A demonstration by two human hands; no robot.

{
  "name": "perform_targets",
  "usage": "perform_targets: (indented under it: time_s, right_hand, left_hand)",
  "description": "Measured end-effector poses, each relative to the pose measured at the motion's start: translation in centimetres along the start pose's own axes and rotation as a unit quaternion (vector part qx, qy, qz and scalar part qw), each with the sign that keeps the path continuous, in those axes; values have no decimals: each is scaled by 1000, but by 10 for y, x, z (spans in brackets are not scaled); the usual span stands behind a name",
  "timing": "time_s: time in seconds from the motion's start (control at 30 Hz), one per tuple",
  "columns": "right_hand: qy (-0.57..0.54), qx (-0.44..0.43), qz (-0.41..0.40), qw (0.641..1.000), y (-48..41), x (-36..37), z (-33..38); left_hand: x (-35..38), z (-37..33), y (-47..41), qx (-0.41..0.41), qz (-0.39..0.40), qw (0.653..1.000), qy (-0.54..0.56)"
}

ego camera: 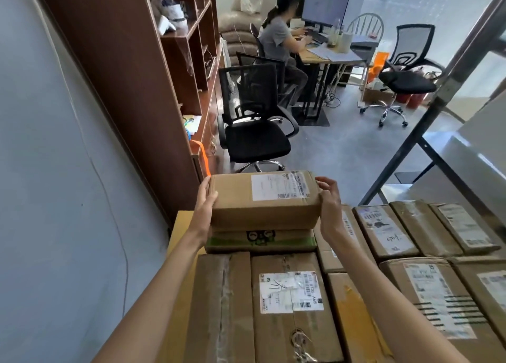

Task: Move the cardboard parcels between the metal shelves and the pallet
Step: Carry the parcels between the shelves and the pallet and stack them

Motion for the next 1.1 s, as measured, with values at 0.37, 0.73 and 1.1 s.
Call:
perform_targets:
  time_s: [0.37, 0.73, 1.1]
  right_hand:
    - [154, -155, 58, 974, 4, -2, 3]
    - [206, -241, -10, 948, 46, -27, 35]
    - [290, -271, -186, 899, 190, -158, 54]
  left_hand:
    - [-3, -6, -3, 152, -8, 975, -160]
    - [-6, -42, 17, 279, 9, 923, -265]
    - [61, -73, 152, 487, 209, 810, -253]
Point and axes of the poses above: each hand's wrist, its own y-axis away from the middle knuckle, its own x-axis out of the palm, z = x × y, the point moved 2 cm from there along -y, towards the middle knuckle, and after that the axes turned 14 degrees about -z, right-handed, at the moved point
